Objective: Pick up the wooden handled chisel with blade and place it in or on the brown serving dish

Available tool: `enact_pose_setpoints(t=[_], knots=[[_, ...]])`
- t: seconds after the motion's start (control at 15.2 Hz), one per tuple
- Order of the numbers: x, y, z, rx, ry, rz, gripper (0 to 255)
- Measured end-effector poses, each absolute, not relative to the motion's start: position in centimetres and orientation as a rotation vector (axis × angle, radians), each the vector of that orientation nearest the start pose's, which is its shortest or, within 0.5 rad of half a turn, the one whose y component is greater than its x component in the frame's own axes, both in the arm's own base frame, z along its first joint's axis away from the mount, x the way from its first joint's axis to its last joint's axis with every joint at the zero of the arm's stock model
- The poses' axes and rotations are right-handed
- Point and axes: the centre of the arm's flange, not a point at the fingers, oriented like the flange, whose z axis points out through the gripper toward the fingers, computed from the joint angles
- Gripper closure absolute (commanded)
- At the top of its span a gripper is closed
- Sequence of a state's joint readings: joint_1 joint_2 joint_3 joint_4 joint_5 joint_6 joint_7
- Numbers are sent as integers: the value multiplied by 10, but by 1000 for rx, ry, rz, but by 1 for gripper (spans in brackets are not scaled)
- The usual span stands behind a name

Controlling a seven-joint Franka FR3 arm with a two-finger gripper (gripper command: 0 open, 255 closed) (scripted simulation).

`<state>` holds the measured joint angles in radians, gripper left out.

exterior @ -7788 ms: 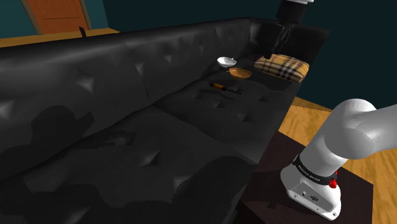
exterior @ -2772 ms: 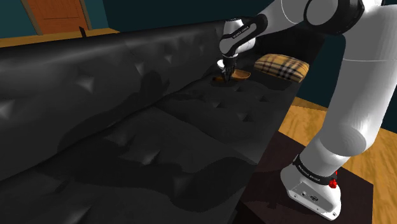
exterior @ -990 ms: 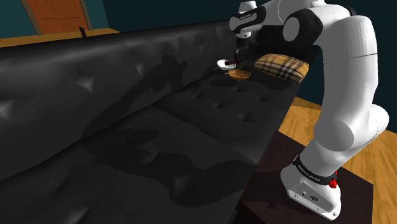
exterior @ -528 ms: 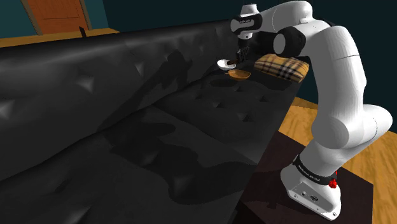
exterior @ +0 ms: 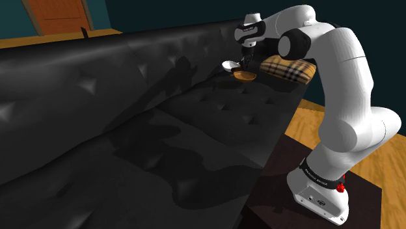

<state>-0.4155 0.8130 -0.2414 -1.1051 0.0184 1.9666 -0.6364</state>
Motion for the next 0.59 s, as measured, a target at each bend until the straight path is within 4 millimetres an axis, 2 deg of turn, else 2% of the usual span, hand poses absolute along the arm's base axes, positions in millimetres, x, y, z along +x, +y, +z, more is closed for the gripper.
enact_pose_setpoints(t=[0.2,0.59], knots=[[643,-421,332,-3305,-86,63,255],[643,-421,330,-3306,-86,62,255]])
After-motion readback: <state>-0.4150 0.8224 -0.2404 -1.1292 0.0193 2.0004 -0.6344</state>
